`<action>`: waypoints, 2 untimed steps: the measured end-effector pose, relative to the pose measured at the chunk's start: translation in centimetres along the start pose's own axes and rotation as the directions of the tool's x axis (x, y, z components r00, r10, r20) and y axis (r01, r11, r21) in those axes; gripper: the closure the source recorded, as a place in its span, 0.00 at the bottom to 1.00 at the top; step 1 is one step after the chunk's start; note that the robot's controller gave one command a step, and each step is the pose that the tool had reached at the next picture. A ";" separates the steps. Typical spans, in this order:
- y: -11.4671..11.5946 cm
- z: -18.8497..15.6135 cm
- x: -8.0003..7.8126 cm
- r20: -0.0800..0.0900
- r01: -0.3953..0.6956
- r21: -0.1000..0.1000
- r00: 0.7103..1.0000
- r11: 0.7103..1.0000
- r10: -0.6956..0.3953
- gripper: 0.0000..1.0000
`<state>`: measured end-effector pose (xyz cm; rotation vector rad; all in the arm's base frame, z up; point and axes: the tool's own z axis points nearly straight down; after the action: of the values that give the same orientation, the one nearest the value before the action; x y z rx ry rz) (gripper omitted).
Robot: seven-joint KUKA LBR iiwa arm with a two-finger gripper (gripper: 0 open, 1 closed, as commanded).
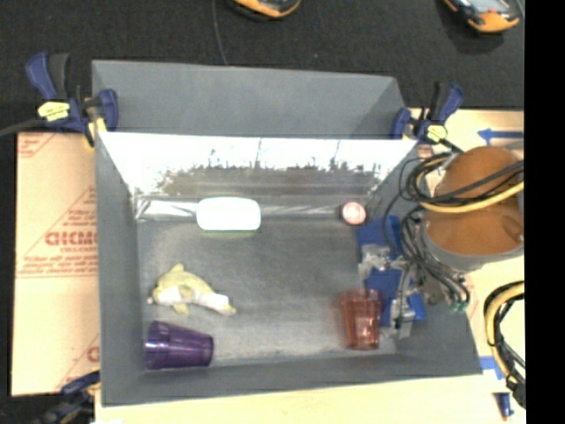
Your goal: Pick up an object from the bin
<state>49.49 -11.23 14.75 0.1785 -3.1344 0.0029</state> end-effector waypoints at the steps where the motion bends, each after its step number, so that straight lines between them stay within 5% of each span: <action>1: -4.7 1.3 -0.5 0.025 -0.110 0.001 0.994 0.994 0.110 0.00; 2: -2.9 3.8 1.1 0.004 -0.006 -0.002 1.000 1.000 0.006 0.00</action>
Offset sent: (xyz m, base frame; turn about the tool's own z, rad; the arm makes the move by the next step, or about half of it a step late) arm -0.0070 -0.0302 -0.0366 0.0067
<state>48.71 -14.27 10.95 0.1691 -3.1385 0.0000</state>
